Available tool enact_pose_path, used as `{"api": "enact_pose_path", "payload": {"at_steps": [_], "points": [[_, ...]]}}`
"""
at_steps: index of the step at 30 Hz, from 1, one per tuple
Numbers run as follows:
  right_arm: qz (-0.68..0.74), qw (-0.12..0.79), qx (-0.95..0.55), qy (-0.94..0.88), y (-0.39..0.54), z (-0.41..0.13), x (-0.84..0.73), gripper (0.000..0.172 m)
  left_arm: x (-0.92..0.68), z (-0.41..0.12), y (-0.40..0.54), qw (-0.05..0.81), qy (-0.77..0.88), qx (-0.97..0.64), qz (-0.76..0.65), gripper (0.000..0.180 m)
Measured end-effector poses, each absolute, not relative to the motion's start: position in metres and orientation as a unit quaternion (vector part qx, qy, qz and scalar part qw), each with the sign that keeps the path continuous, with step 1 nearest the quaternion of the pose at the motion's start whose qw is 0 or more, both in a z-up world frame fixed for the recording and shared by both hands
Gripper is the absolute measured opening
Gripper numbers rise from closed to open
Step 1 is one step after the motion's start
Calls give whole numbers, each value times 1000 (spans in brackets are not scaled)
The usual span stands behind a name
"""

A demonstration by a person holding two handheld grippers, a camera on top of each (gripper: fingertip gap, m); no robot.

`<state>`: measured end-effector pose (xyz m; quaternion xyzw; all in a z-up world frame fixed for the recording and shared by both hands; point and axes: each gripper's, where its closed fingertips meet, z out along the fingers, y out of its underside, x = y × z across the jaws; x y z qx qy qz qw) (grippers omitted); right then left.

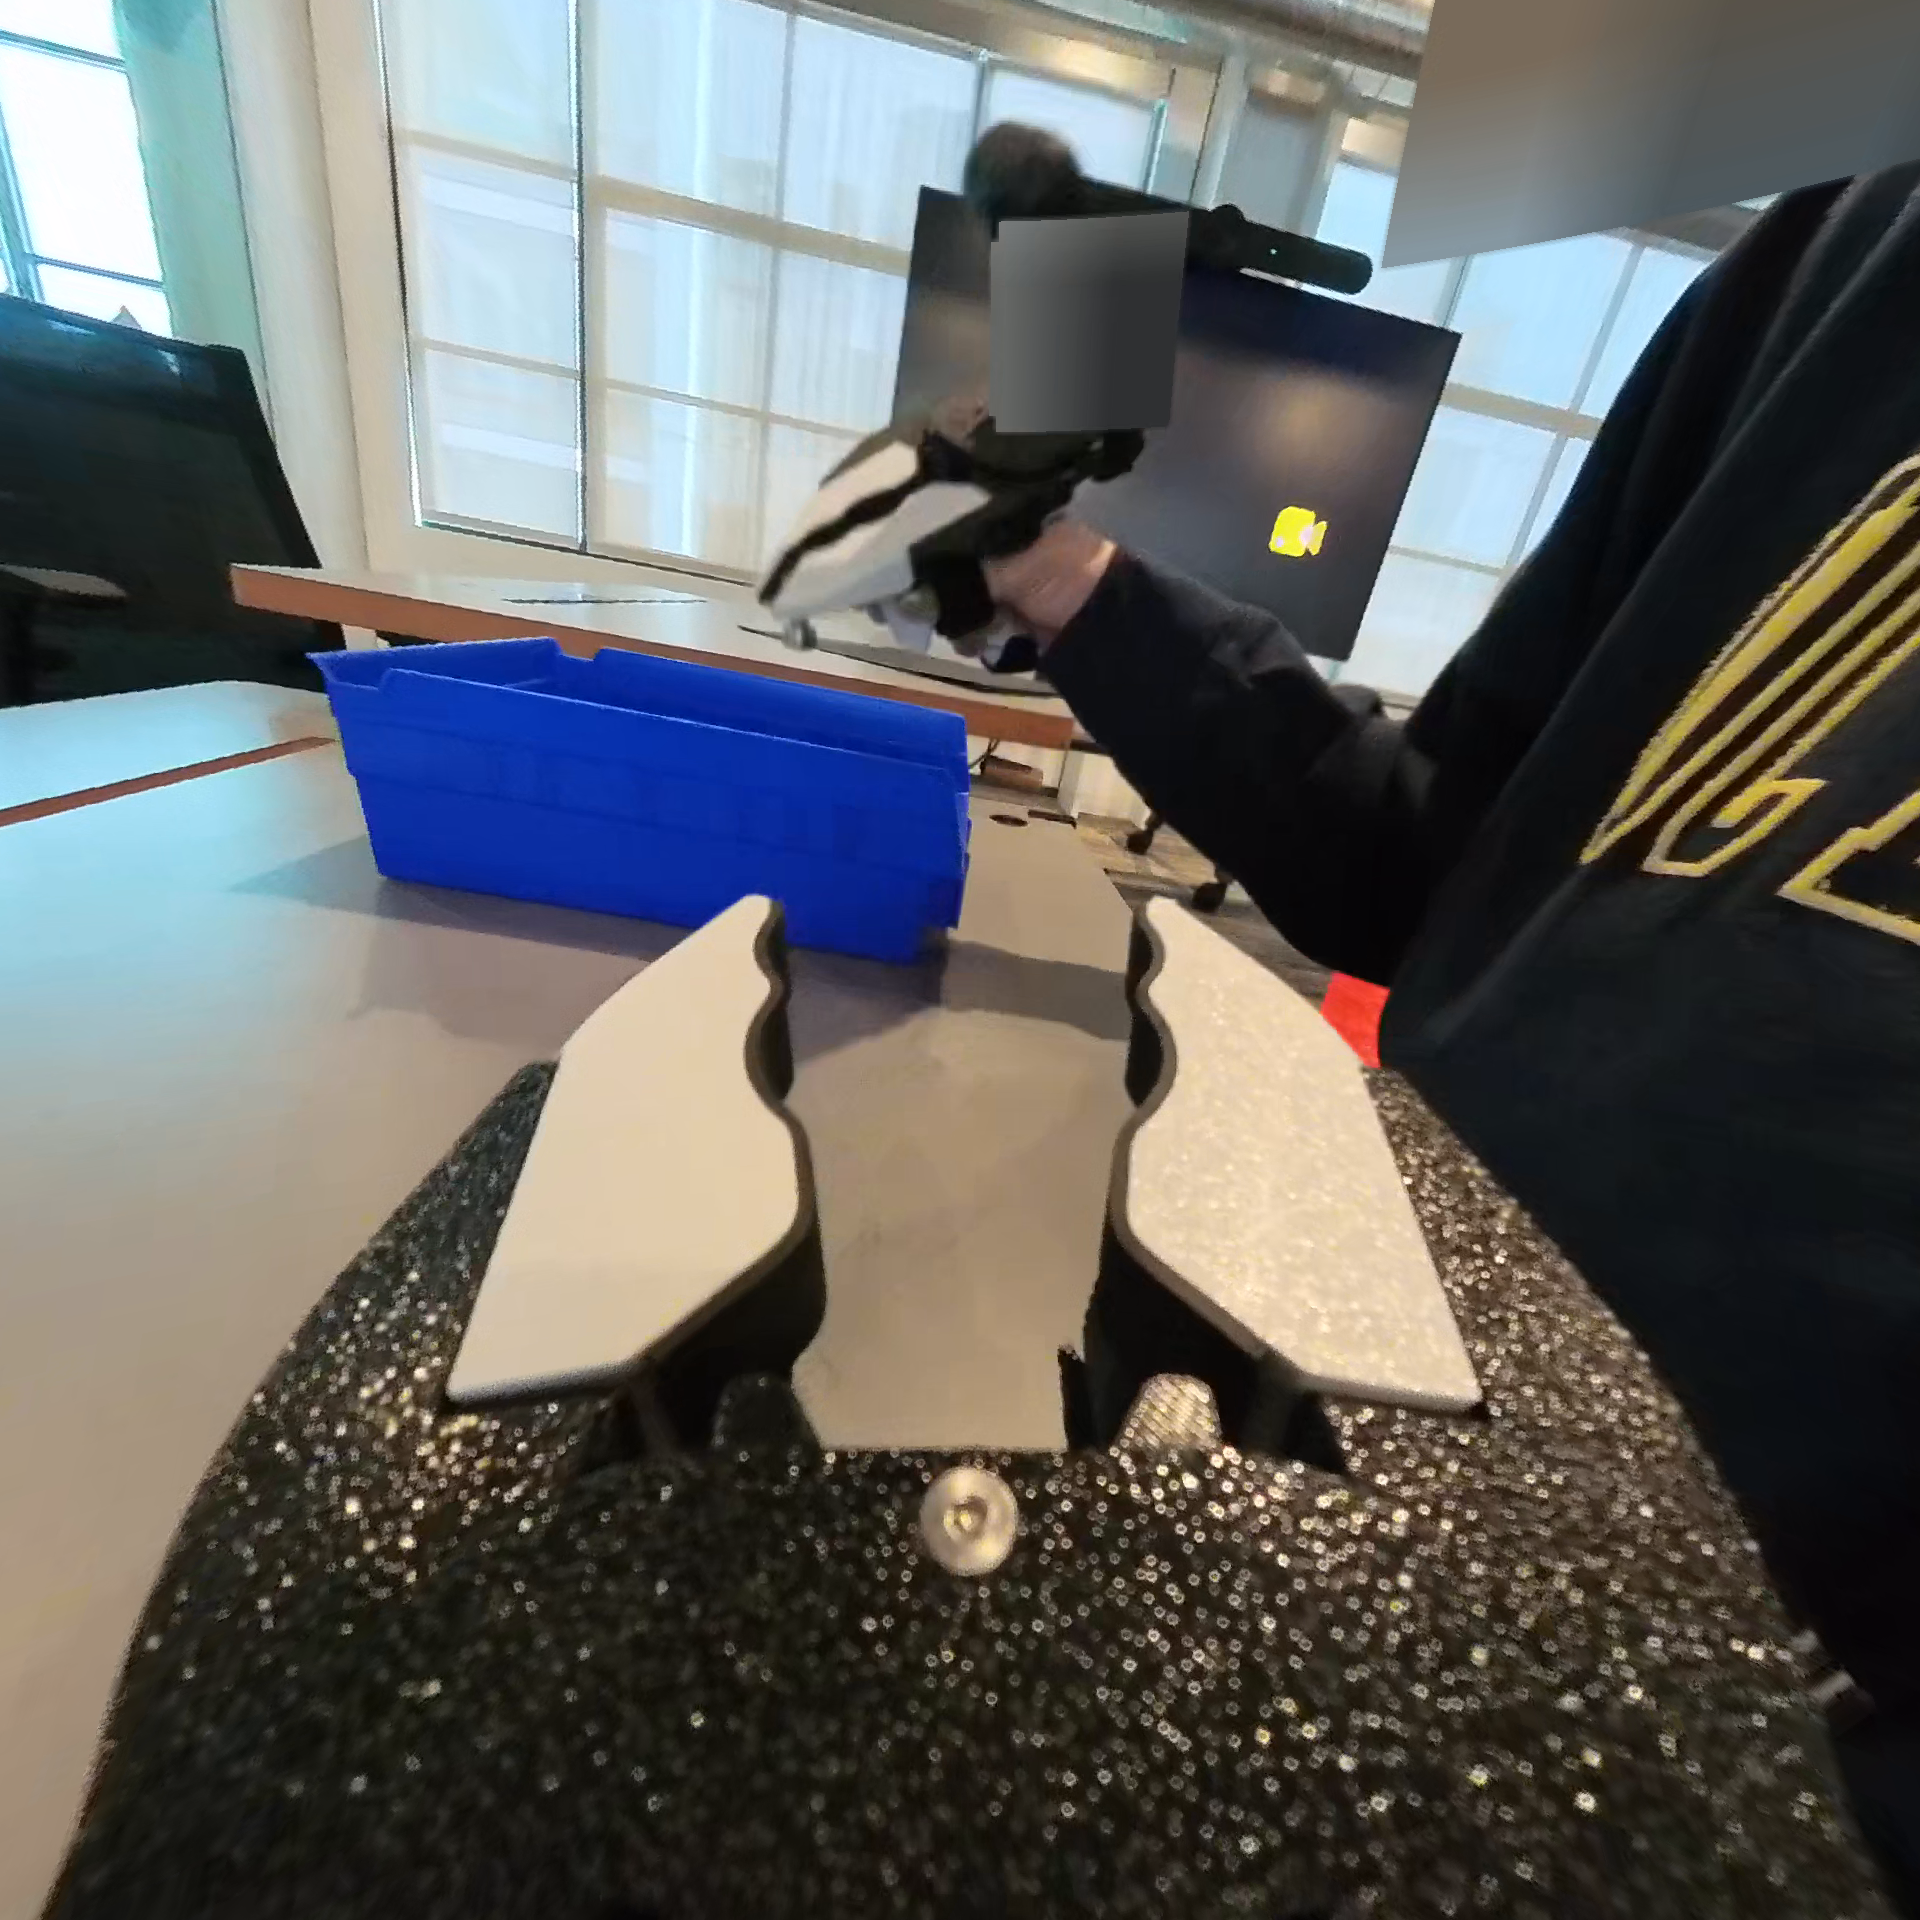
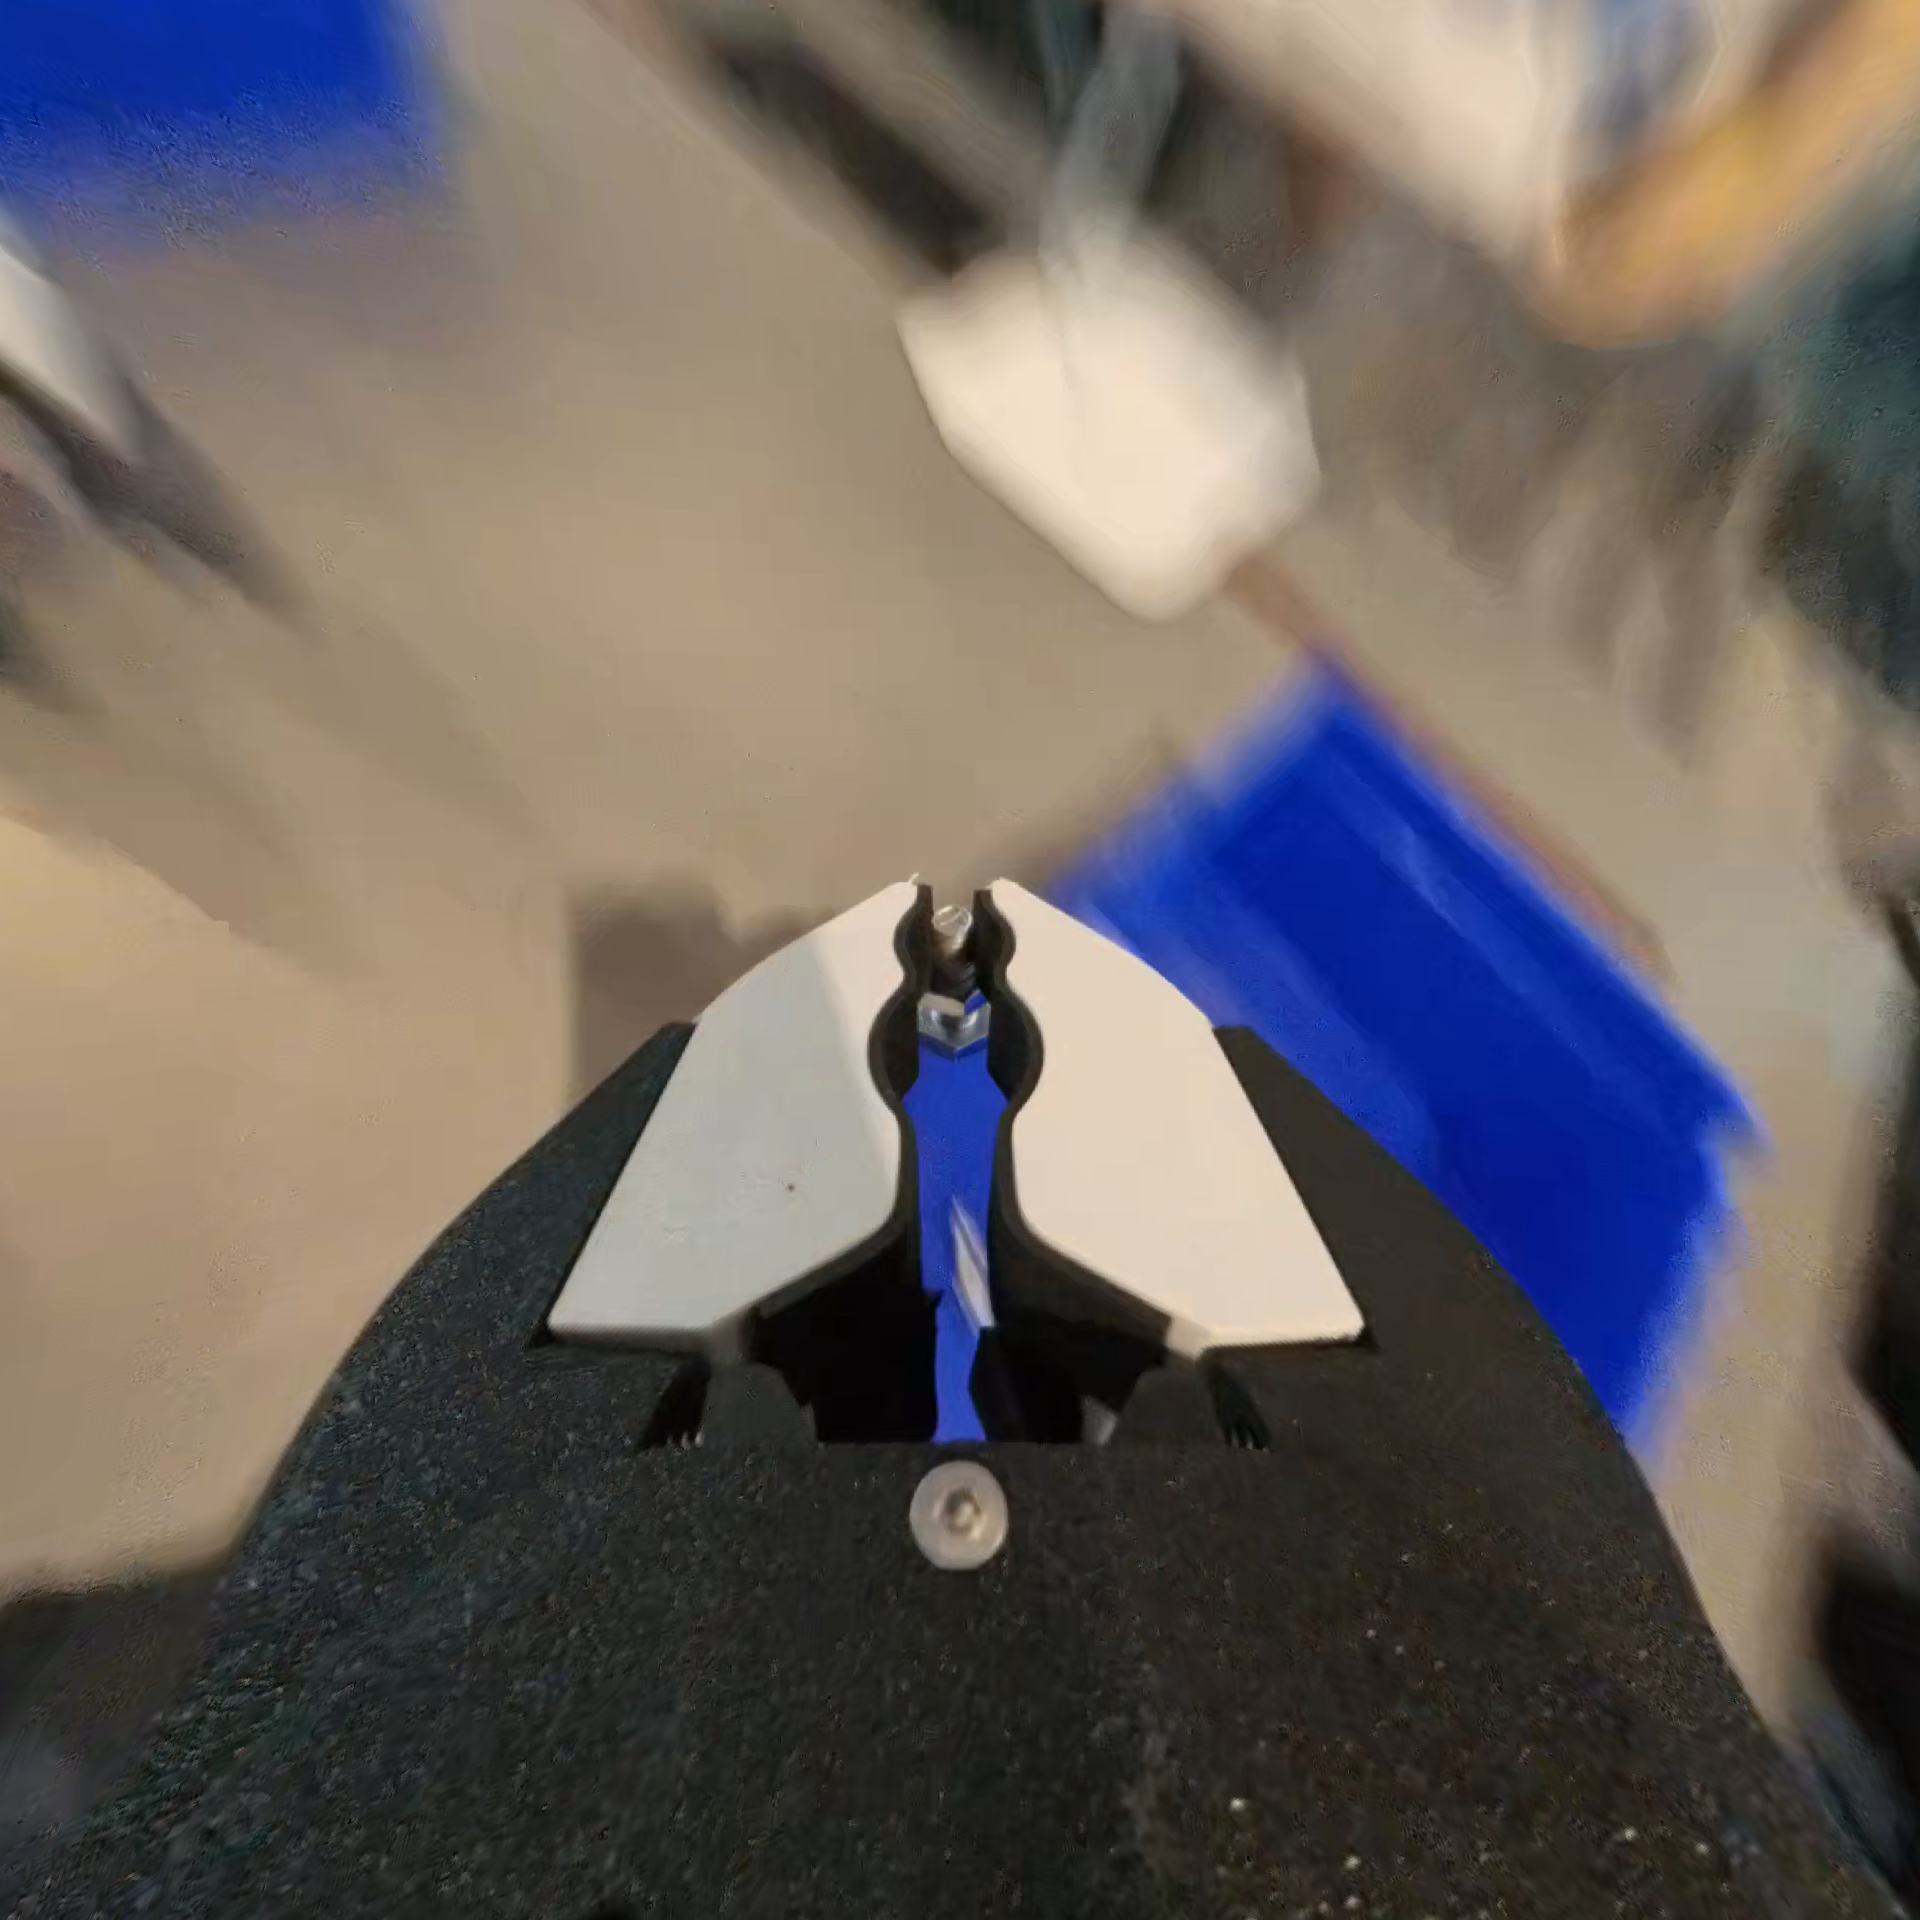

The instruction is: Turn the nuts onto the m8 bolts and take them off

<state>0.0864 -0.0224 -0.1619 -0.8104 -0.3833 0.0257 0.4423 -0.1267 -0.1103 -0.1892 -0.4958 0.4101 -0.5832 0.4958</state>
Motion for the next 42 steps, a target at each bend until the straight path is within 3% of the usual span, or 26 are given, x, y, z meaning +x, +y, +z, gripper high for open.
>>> {"api": "enact_pose_path", "payload": {"at_steps": [3,6,11,15,22,25,28,30,33,37,42], "points": [[-1,251,-895,-369,-29,-222,144,7,-126,-192,-108,495,409,-505,-577,61],[-4,116,-920,-376,-38,-268,170,8,-123,-196,-109,493,419,-511,-566,60],[5,52,-924,-379,-43,-295,173,8,-121,-201,-110,489,430,-519,-554,58],[22,105,-934,-341,-35,-281,166,23,-121,-200,-108,486,422,-521,-560,58],[76,513,-826,-221,-7,-135,97,18,-122,-202,-103,491,413,-533,-551,50],[192,616,-730,-227,-22,-102,14,18,-124,-203,-99,495,405,-544,-544,38],[223,650,-683,-249,-17,-125,-47,15,-126,-206,-93,492,393,-560,-537,31],[254,650,-670,-254,-12,-151,-79,0,-127,-206,-94,490,393,-561,-538,20],[308,643,-650,-261,-6,-177,-116,0,-128,-206,-98,494,404,-559,-529,0],[279,675,-626,-272,2,-189,-129,0,-133,-198,-100,516,405,-561,-505,0],[246,692,-607,-303,0,-198,-138,0,-179,-119,-110,502,342,-584,-539,0]]}}
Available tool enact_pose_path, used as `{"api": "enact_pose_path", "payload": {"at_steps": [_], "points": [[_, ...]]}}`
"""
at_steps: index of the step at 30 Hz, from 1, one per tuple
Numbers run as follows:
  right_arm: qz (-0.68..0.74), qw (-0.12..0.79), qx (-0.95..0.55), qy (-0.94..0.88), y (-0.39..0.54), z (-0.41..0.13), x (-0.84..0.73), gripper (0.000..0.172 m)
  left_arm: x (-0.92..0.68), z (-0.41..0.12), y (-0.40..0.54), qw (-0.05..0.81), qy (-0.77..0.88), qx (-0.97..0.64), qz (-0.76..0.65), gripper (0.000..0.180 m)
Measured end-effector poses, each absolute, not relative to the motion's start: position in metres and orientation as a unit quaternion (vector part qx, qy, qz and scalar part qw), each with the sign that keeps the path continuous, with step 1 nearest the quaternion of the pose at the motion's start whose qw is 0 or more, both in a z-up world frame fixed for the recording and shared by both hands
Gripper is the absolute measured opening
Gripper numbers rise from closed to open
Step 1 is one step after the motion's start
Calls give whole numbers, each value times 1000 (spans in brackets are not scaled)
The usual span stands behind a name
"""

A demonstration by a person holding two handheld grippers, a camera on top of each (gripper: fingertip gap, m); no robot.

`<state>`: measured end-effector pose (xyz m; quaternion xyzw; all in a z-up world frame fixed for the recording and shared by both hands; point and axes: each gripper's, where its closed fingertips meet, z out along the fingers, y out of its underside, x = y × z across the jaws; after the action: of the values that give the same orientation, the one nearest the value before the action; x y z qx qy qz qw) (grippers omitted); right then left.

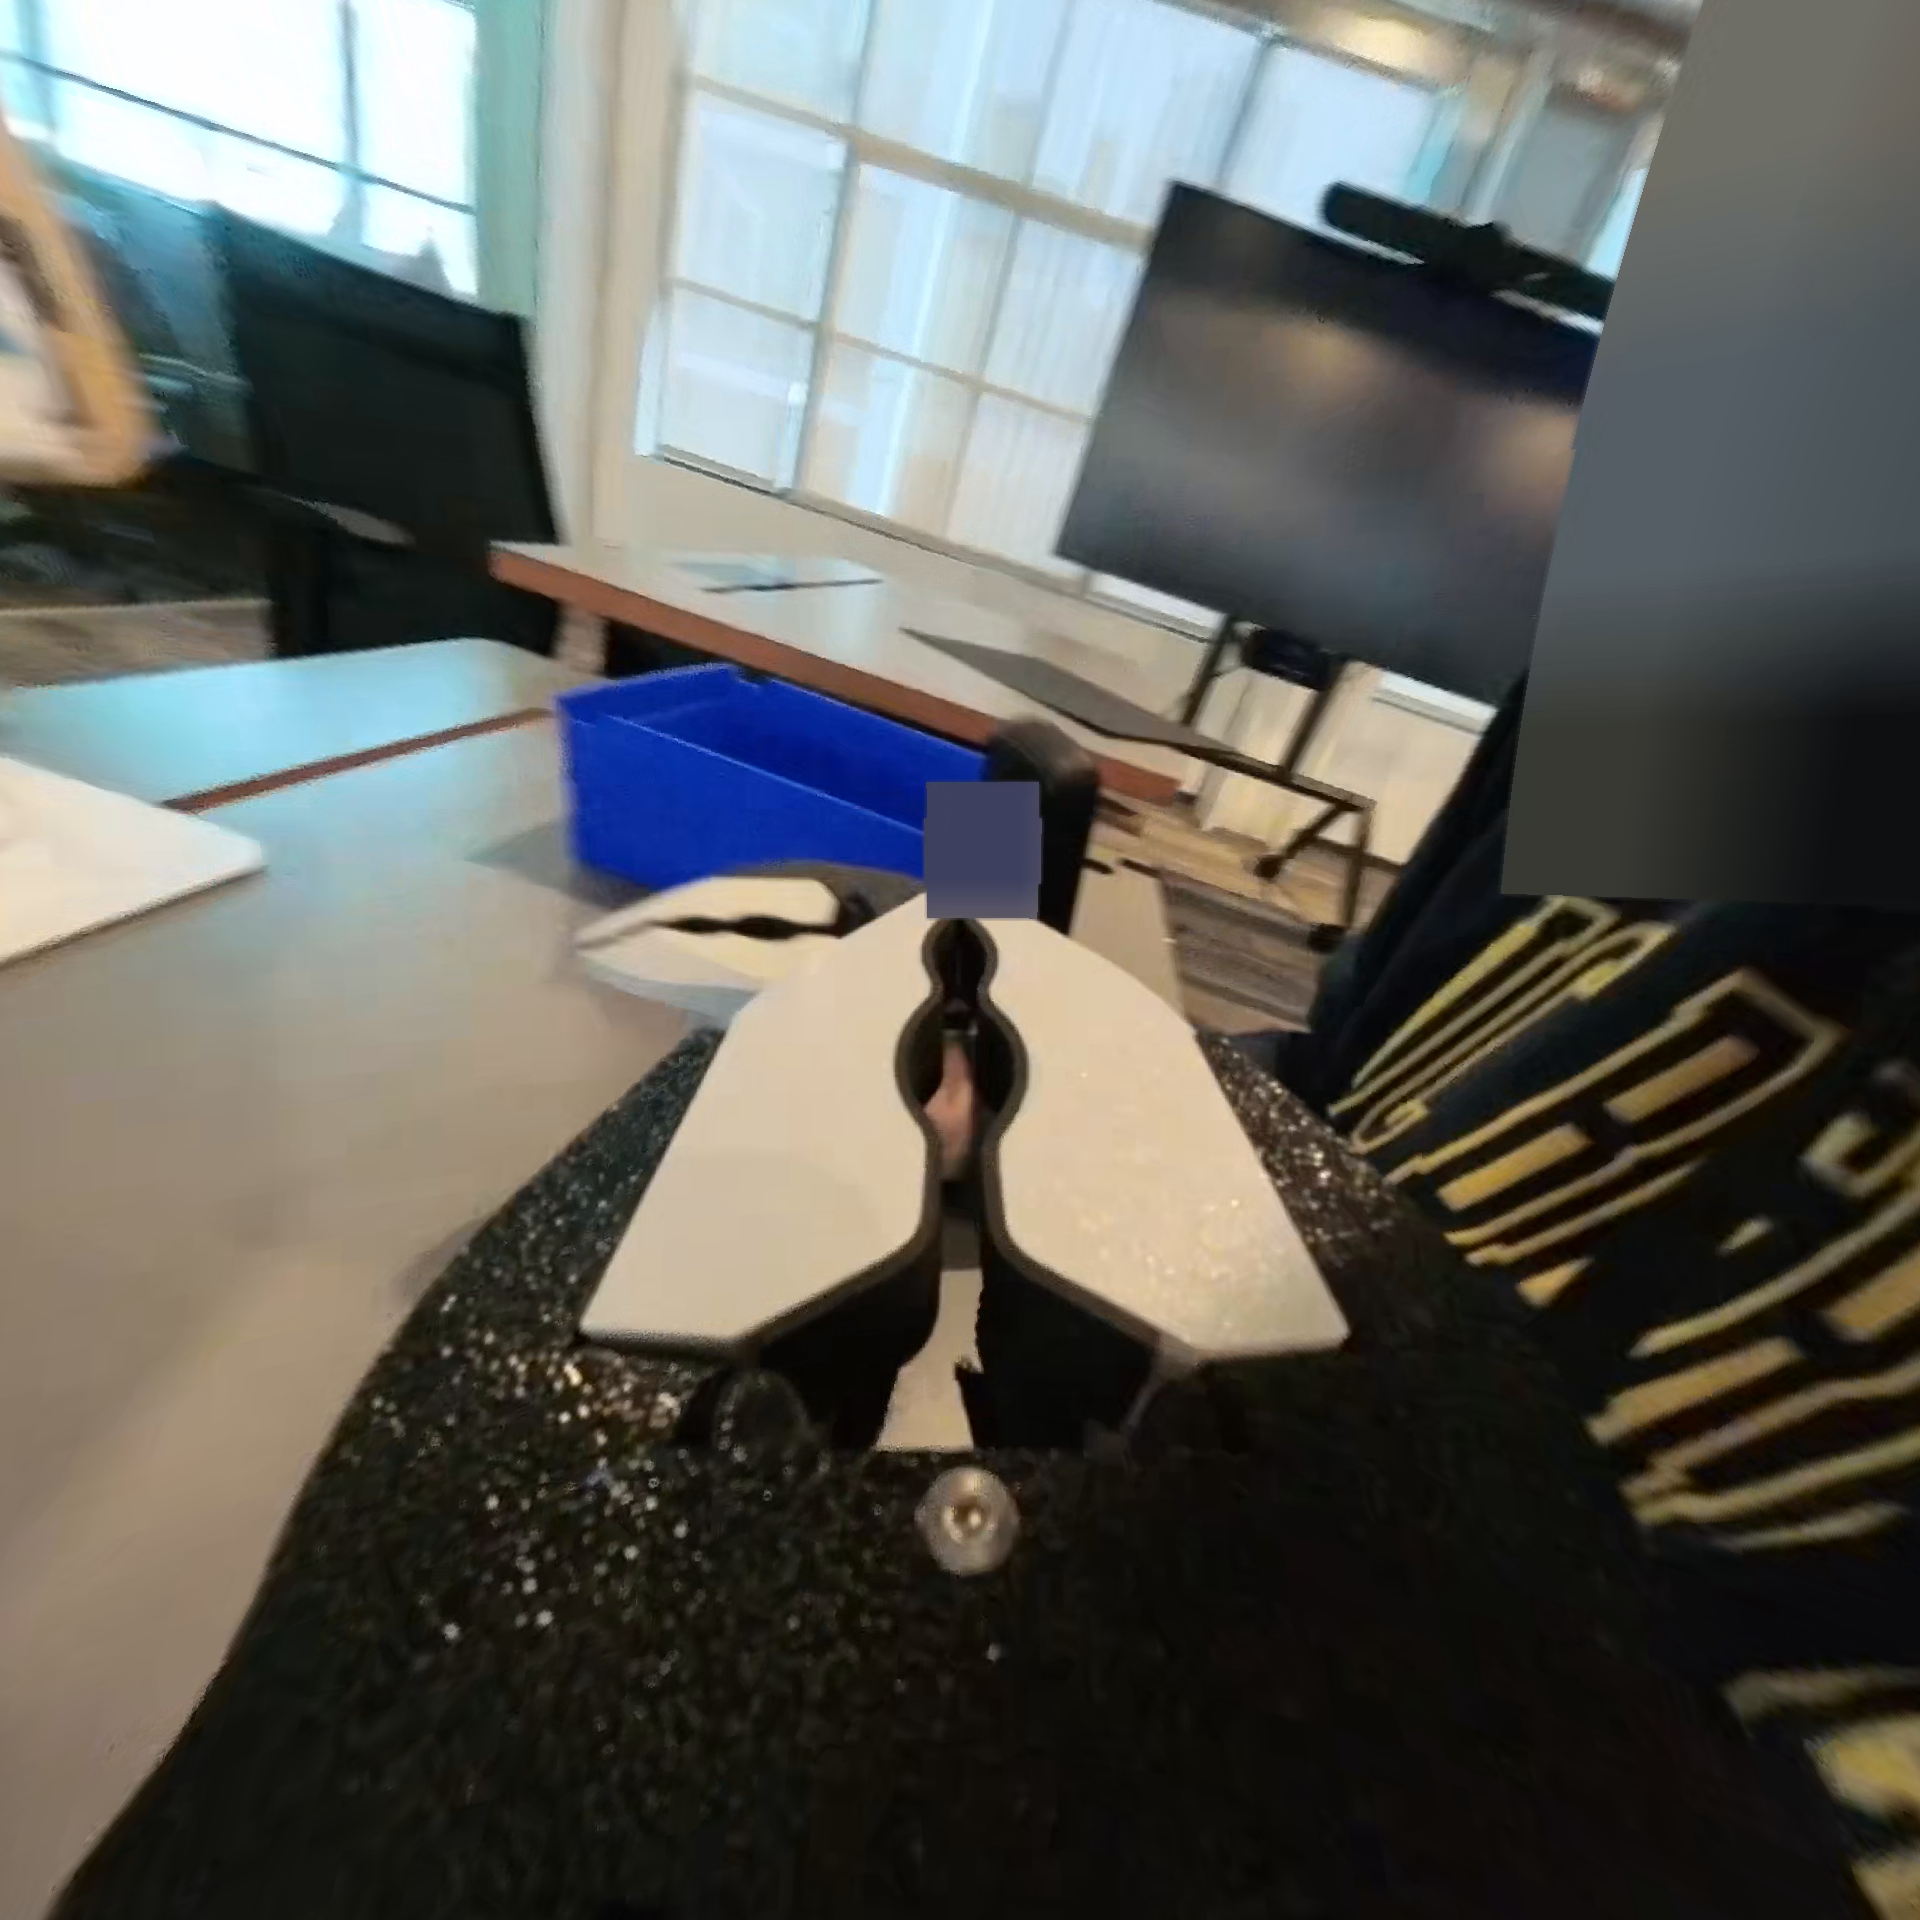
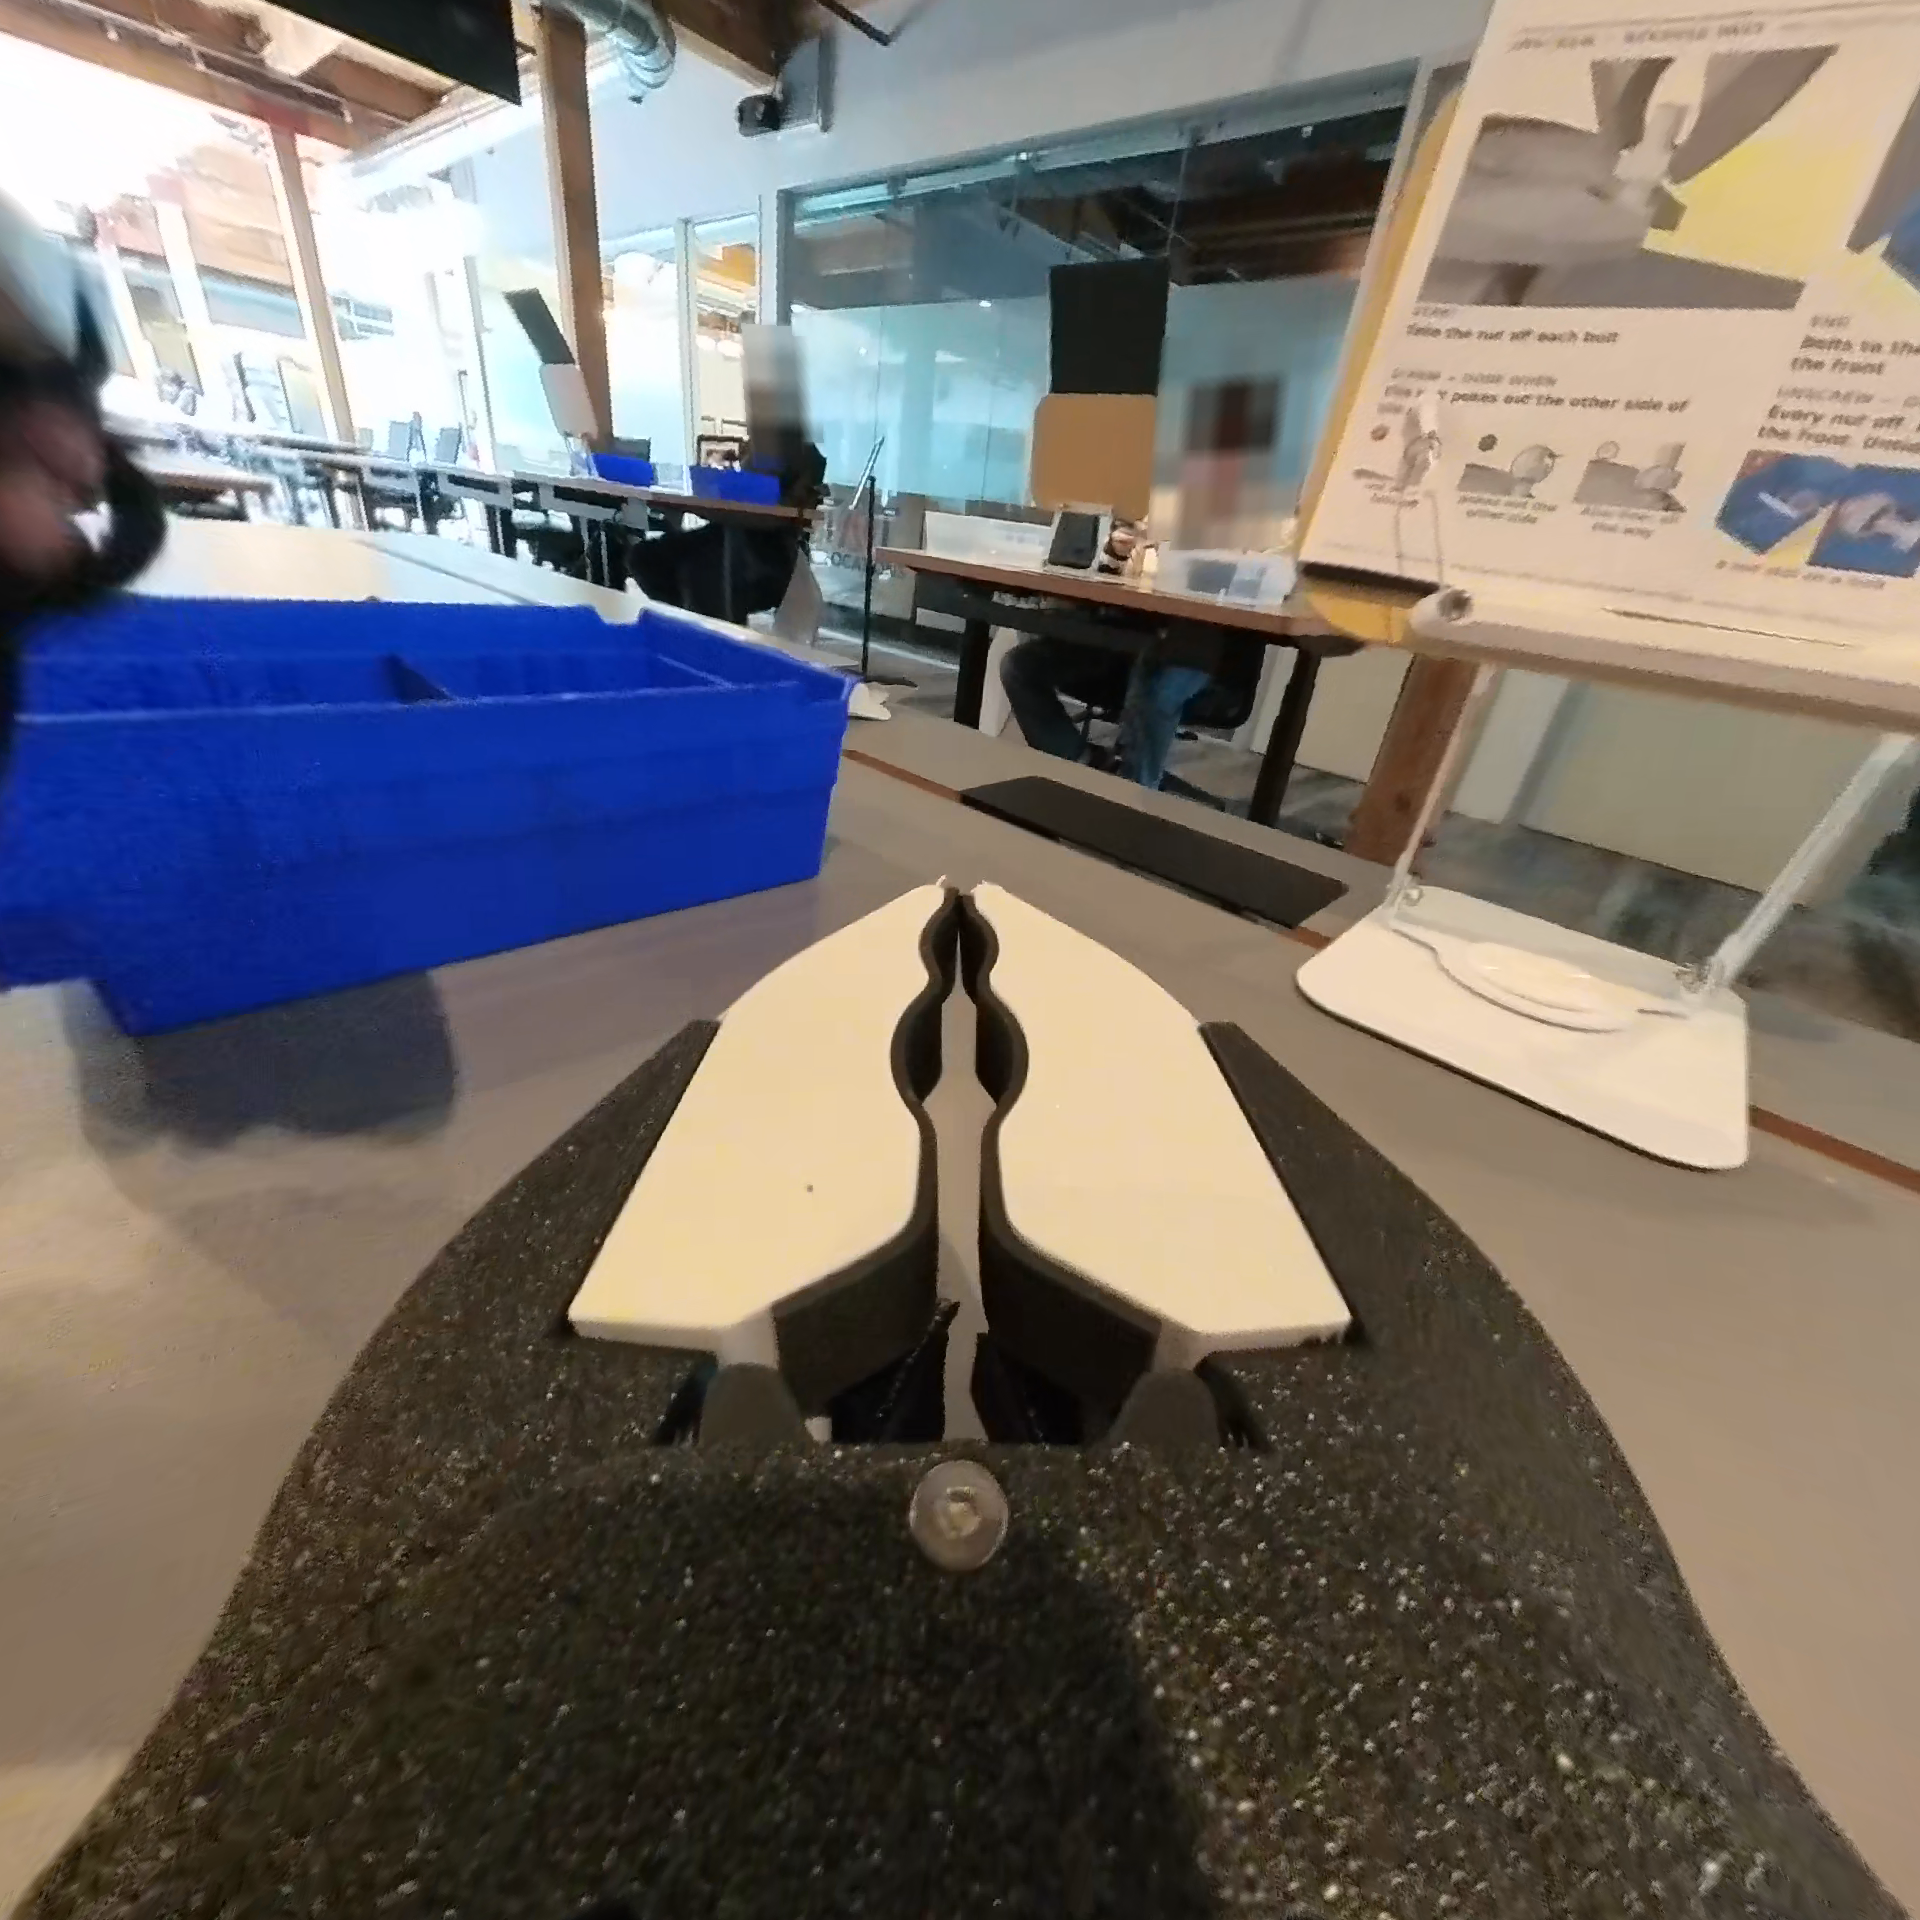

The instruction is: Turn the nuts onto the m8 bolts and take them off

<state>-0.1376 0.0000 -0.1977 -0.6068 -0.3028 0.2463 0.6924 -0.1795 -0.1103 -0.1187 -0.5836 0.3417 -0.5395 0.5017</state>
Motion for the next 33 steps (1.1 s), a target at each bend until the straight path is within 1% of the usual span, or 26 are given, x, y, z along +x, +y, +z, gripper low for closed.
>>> {"api": "enact_pose_path", "payload": {"at_steps": [3,6,10,12,15,17,21,25,27,33], "points": [[242,682,-612,-319,4,-206,-143,0,-248,-84,-81,537,301,-629,-475,0],[233,694,-601,-322,9,-204,-144,1,-323,-86,-37,538,323,-700,-341,0],[202,706,-604,-311,15,-205,-141,9,-386,-124,4,427,424,-764,-232,0],[195,710,-600,-312,15,-204,-141,10,-403,-151,16,350,484,-780,-185,0],[193,712,-597,-314,13,-204,-141,10,-419,-192,24,217,560,-788,-136,10],[195,711,-597,-315,13,-204,-142,10,-418,-209,28,158,584,-785,-133,14],[198,709,-595,-322,12,-205,-143,10,-412,-233,29,52,603,-777,-171,21],[203,708,-594,-324,11,-205,-144,10,-422,-255,28,-17,665,-728,-169,21],[207,706,-595,-322,12,-205,-144,10,-425,-262,27,-34,698,-696,-166,19],[213,705,-596,-319,12,-204,-143,10,-426,-282,25,-76,751,-638,-150,22]]}}
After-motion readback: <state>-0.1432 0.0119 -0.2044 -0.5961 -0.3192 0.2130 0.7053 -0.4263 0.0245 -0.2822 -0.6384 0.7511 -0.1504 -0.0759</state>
